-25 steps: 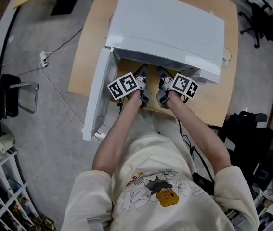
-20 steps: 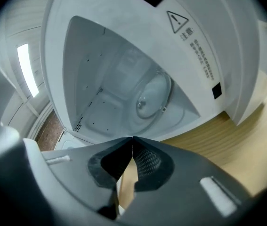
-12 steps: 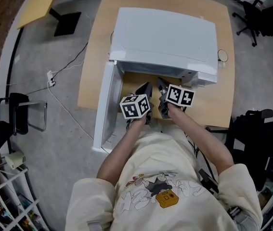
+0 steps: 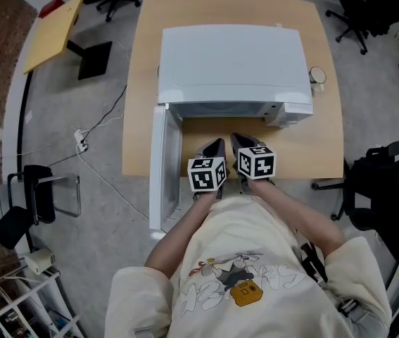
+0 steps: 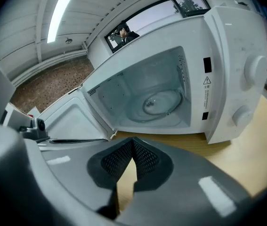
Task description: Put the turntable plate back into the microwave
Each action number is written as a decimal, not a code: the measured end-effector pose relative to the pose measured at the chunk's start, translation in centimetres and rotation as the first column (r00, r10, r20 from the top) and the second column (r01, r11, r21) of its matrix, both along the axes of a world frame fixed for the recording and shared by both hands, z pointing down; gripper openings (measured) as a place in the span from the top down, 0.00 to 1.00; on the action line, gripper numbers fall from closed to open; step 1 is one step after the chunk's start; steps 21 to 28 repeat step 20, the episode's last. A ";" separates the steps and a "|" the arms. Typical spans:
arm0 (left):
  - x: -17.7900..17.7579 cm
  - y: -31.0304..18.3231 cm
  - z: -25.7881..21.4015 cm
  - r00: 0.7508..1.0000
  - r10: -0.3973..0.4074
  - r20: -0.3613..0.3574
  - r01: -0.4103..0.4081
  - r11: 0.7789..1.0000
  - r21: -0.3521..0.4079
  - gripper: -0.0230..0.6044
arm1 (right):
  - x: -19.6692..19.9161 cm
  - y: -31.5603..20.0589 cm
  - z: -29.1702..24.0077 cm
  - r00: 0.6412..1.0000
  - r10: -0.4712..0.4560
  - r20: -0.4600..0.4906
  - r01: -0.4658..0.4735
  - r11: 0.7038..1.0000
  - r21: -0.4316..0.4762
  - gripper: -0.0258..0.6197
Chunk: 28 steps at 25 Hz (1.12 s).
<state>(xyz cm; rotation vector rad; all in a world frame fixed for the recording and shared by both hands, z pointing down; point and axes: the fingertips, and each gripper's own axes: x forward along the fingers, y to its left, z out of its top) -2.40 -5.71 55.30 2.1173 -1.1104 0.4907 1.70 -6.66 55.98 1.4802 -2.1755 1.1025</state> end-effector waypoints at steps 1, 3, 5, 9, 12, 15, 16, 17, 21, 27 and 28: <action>-0.1 0.3 -0.1 1.000 0.011 0.009 -0.011 1.000 0.006 0.97 | -0.1 0.4 0.0 1.000 0.000 -0.014 0.000 1.000 0.006 0.95; -0.3 0.9 -0.4 1.000 0.019 0.013 -0.019 1.000 0.011 0.97 | -0.2 1.0 0.1 0.999 0.005 -0.034 -0.005 1.000 0.016 0.95; -0.7 1.4 -0.5 1.000 0.018 0.007 -0.018 1.000 0.010 0.97 | -0.3 1.6 0.1 0.999 0.015 -0.047 -0.014 1.000 0.026 0.95; -1.4 1.7 -0.4 1.000 0.010 0.000 -0.010 1.000 0.006 0.97 | -0.2 2.0 -0.4 0.997 0.024 -0.076 -0.020 0.998 0.058 0.95; -1.9 1.6 -0.2 1.000 -0.005 -0.005 0.005 1.000 0.001 0.96 | 0.0 2.0 -0.8 0.996 0.037 -0.077 -0.031 0.997 0.070 0.95; -1.8 1.7 0.0 1.000 -0.003 -0.013 0.003 1.000 -0.008 0.96 | 0.1 2.5 -0.6 0.996 0.051 -0.070 -0.047 0.997 0.061 0.95; -1.7 1.7 0.1 1.000 0.000 -0.013 0.000 1.000 -0.011 0.96 | 0.2 2.7 -0.5 0.996 0.054 -0.069 -0.050 0.997 0.057 0.95; -1.7 1.8 0.0 1.000 0.002 -0.013 -0.002 1.000 -0.012 0.96 | 0.2 2.8 -0.5 0.996 0.056 -0.069 -0.052 0.997 0.055 0.95; -1.4 1.6 -0.3 1.000 0.011 -0.013 -0.011 1.000 -0.005 0.96 | 0.5 2.7 -0.5 0.996 0.060 -0.068 -0.057 0.997 0.053 0.95; -1.4 1.6 -0.3 1.000 0.011 -0.013 -0.011 1.000 -0.005 0.96 | 0.5 2.7 -0.5 0.996 0.060 -0.068 -0.057 0.997 0.053 0.95; -1.4 1.6 -0.3 1.000 0.011 -0.013 -0.011 1.000 -0.005 0.96 | 0.5 2.7 -0.5 0.996 0.060 -0.068 -0.057 0.997 0.053 0.95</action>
